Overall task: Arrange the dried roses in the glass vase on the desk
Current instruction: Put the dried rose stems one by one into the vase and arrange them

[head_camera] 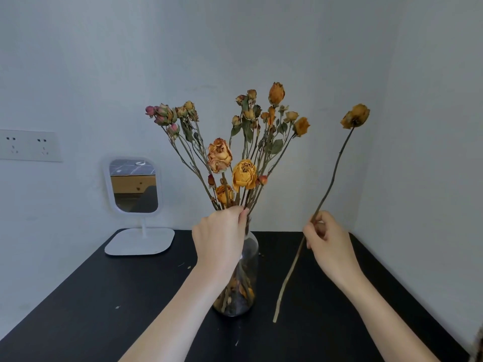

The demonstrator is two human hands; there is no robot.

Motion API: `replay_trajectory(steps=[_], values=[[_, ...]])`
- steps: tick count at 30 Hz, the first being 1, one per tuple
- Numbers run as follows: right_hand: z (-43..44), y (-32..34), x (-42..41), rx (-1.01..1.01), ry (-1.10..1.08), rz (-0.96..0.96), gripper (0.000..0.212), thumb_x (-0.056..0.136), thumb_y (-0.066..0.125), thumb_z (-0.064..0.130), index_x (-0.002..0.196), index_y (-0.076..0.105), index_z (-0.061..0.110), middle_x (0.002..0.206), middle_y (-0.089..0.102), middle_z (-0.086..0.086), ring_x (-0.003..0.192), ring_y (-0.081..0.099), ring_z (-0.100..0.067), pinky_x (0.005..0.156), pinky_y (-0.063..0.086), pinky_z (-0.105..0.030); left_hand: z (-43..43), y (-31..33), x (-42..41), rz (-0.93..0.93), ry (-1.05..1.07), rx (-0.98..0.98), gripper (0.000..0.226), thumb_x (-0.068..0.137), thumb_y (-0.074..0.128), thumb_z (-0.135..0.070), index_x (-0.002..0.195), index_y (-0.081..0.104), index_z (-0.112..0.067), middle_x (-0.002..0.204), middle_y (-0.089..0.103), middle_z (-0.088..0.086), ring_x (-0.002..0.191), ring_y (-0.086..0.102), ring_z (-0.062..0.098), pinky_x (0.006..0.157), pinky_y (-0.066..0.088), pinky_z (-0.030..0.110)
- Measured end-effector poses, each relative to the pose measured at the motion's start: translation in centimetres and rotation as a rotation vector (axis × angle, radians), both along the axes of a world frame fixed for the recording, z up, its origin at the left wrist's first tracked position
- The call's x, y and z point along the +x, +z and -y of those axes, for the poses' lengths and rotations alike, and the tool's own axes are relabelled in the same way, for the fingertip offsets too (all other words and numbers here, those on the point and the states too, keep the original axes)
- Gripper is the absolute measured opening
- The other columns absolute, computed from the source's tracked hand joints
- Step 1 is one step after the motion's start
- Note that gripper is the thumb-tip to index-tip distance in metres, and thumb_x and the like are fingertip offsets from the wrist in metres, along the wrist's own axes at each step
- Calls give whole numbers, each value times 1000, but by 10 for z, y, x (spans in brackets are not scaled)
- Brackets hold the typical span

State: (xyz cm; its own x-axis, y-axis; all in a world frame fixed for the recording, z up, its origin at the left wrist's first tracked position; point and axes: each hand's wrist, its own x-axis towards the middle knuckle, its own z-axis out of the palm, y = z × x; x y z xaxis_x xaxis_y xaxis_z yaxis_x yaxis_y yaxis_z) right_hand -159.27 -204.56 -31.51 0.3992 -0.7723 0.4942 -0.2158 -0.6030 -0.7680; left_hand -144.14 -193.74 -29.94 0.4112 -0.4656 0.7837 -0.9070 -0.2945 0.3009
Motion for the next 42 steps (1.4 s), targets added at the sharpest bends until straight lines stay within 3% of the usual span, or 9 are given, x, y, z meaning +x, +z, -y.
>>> replay_trajectory(steps=[5, 7, 10, 13, 15, 20, 29, 36, 42], values=[[1, 0, 0, -13, 8, 29, 7, 93, 49, 22, 86, 50, 22, 75, 59, -6, 63, 55, -8, 51, 44, -7, -10, -21, 2, 49, -117, -107, 29, 83, 60, -35, 101, 67, -14, 56, 64, -5, 44, 59, 11, 43, 39, 18], [0, 3, -2, -26, 22, 68, 7, 93, 48, 23, 87, 50, 22, 73, 58, -4, 61, 56, -5, 53, 45, -6, -13, -32, 6, -61, -131, -176, 24, 80, 65, -38, 90, 55, -18, 52, 53, -11, 42, 50, 5, 42, 35, 13], [-3, 14, -4, -50, 50, 164, 11, 95, 44, 25, 88, 51, 19, 70, 57, 0, 59, 56, 2, 54, 46, -11, -9, -44, 14, -300, -129, -173, 46, 71, 71, -47, 98, 42, -23, 77, 50, -11, 68, 54, 7, 55, 40, 14], [-8, 31, -4, -105, 72, 277, 13, 96, 41, 24, 85, 49, 24, 68, 55, 2, 58, 54, 2, 54, 46, -13, 2, -44, 21, -474, -188, -78, 73, 65, 76, -48, 121, 44, -14, 114, 52, -1, 108, 51, 16, 90, 48, 37], [-13, 43, -2, -150, 104, 363, 16, 96, 41, 23, 83, 47, 29, 65, 55, 6, 56, 54, 2, 52, 45, -11, 9, -42, 25, -532, -229, -48, 73, 67, 76, -46, 123, 44, -13, 119, 55, 0, 112, 52, 18, 96, 46, 44], [-21, 67, 2, -295, 152, 470, 19, 98, 39, 21, 84, 44, 34, 66, 53, 9, 57, 53, 1, 52, 41, -9, 11, -39, 39, -641, -381, 9, 52, 69, 75, -43, 111, 49, -26, 103, 55, -15, 94, 50, 2, 69, 35, 8], [-21, 66, 18, -363, 113, 438, 19, 99, 36, 21, 87, 40, 35, 70, 53, 6, 61, 54, -2, 56, 44, -12, 7, -40, 55, -704, -455, 72, 55, 71, 74, -38, 120, 53, -22, 112, 62, -12, 103, 55, 5, 77, 38, 14], [-21, 68, 29, -359, 120, 432, 19, 99, 36, 20, 88, 40, 35, 71, 54, 6, 63, 55, -4, 57, 46, -14, 5, -39, 59, -729, -489, 106, 40, 73, 75, -33, 108, 54, -32, 97, 60, -24, 95, 56, -5, 72, 38, 7], [-21, 63, 44, -360, 161, 301, 9, 98, 37, 21, 98, 45, 16, 73, 57, 2, 65, 57, -8, 56, 49, -17, 4, -41, 60, -741, -506, 104, 46, 73, 74, -34, 115, 55, -29, 105, 63, -20, 97, 57, -3, 71, 38, 7]])
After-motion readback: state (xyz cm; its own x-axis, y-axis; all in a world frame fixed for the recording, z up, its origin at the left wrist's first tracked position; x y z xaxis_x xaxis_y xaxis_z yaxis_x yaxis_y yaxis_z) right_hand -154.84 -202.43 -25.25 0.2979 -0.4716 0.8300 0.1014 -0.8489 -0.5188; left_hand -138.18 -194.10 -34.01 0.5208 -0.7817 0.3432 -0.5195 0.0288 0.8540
